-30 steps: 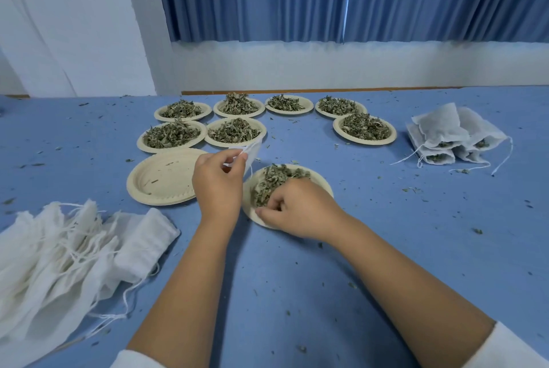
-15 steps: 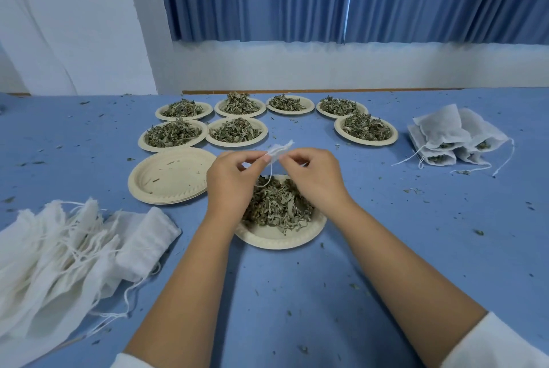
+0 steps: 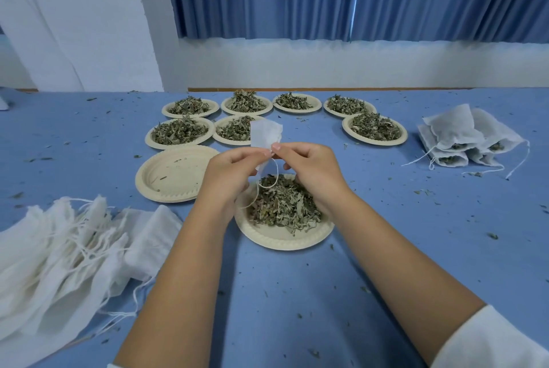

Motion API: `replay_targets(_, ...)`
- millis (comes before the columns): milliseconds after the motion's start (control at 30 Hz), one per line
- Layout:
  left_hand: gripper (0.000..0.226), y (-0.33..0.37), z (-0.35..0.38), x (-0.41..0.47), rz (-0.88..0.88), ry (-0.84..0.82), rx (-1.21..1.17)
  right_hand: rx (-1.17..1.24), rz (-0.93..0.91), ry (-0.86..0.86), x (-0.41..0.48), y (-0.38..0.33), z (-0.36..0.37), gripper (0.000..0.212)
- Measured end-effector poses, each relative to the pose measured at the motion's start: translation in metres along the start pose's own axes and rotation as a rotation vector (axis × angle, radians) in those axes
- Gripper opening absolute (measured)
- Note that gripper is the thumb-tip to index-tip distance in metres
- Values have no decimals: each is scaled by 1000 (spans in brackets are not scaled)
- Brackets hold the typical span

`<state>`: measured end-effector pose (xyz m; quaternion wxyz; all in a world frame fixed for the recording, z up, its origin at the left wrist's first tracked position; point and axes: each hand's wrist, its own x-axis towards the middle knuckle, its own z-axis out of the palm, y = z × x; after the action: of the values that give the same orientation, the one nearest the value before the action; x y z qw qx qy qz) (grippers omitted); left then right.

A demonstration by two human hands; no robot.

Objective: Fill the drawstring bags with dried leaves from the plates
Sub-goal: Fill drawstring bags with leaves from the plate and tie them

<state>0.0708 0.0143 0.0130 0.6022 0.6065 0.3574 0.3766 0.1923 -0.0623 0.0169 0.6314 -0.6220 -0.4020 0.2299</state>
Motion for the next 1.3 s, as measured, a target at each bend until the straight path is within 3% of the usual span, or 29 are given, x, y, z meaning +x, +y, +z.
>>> replay_targets(133,8,0,-6,5,-46,143,-67,-23,12,24,2,2,1,11)
replay_targets(367,7,-6,-3,0,340,289,405,-58,21,60,3,8,-1,10)
replay_targets(533,8,-9,-5,-2,386,379,440,-368,-284,115,-5,14,3,16)
replay_targets(633,7,-7,-7,-1,311,348,355,-517,-399,-1,-10,12,7,10)
replay_targets(733,8,-6,-8,-1,253,325,281,-713,-381,-140,-14,10,11,21)
replay_targets(933,9,-1,-15,0,305,471,217,-817,-419,-383,-24,6,19,27)
replay_targets(1133,9,3,-17,-3,316,471,256,-800,-462,-147,-19,4,19,39)
replay_targets(1300,10,2,-12,-3,299,410,267,-911,-378,-130,-15,9,17,46)
